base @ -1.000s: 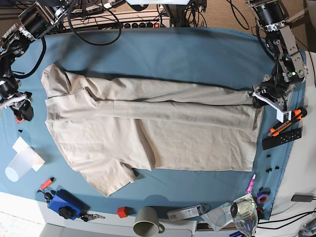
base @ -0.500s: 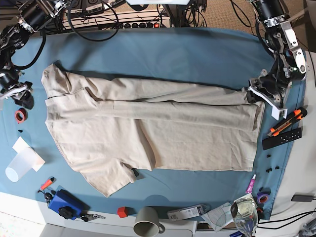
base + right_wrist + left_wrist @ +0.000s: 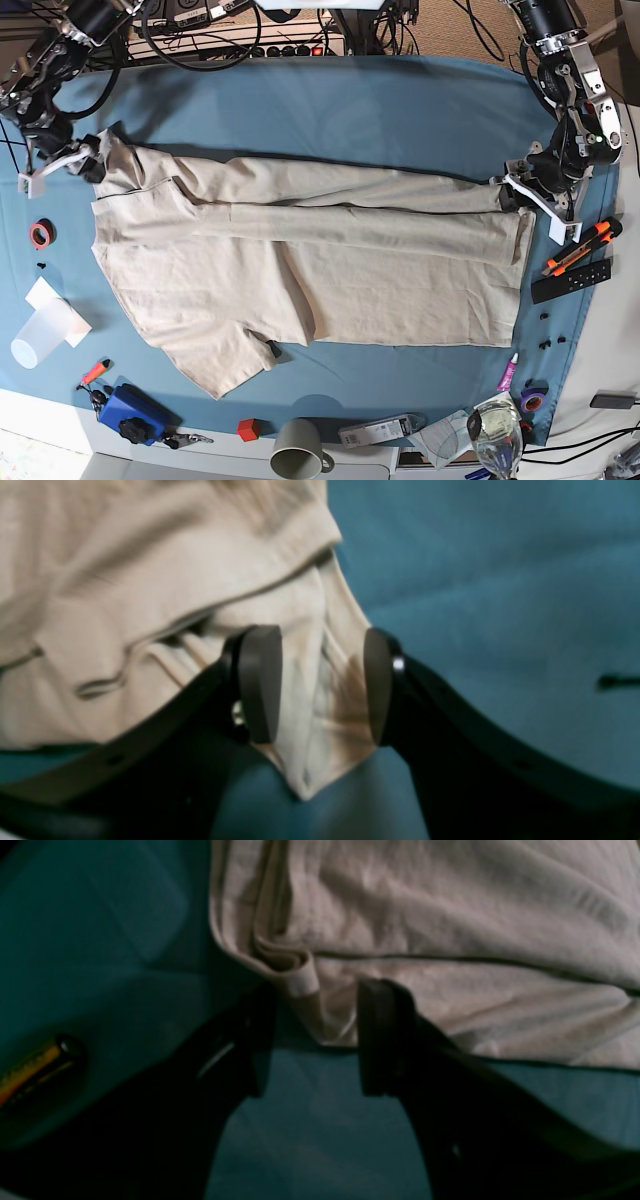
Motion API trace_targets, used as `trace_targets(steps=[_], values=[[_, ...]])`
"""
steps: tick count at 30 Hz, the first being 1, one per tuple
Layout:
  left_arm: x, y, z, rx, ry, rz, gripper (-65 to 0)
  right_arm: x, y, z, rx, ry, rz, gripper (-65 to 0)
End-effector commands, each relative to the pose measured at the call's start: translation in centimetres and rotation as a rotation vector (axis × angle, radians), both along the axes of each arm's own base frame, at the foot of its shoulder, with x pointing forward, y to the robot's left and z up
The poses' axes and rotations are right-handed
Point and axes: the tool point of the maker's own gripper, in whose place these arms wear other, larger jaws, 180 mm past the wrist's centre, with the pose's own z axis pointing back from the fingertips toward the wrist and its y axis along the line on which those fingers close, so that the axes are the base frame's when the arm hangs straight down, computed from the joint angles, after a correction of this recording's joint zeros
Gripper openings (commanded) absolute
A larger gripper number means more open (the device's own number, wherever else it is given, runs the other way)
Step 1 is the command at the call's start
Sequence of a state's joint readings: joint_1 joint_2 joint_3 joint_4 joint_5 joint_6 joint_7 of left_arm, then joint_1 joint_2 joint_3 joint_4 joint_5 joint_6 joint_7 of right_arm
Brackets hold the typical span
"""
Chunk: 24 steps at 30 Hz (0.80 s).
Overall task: Fold the T-shirt properly
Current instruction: 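Move both grippers back to the folded edge and regrasp it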
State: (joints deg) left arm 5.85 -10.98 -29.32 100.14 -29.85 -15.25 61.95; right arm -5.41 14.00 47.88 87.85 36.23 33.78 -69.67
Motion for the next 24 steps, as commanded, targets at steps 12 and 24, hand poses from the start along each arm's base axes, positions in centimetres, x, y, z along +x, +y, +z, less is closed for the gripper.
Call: trace_targets(steps=[12, 24], values=[[1.0, 0.3, 1.4, 0.012, -0.057, -0.004, -39.3, 0.0, -3.0, 1.5, -0.117, 0.023, -0.024, -37.9], [1.0, 0.4, 1.4, 0.015, -0.059, -0.003, -39.3, 0.0, -3.4, 0.9, -0.159, 0.045, -0.055, -37.9]])
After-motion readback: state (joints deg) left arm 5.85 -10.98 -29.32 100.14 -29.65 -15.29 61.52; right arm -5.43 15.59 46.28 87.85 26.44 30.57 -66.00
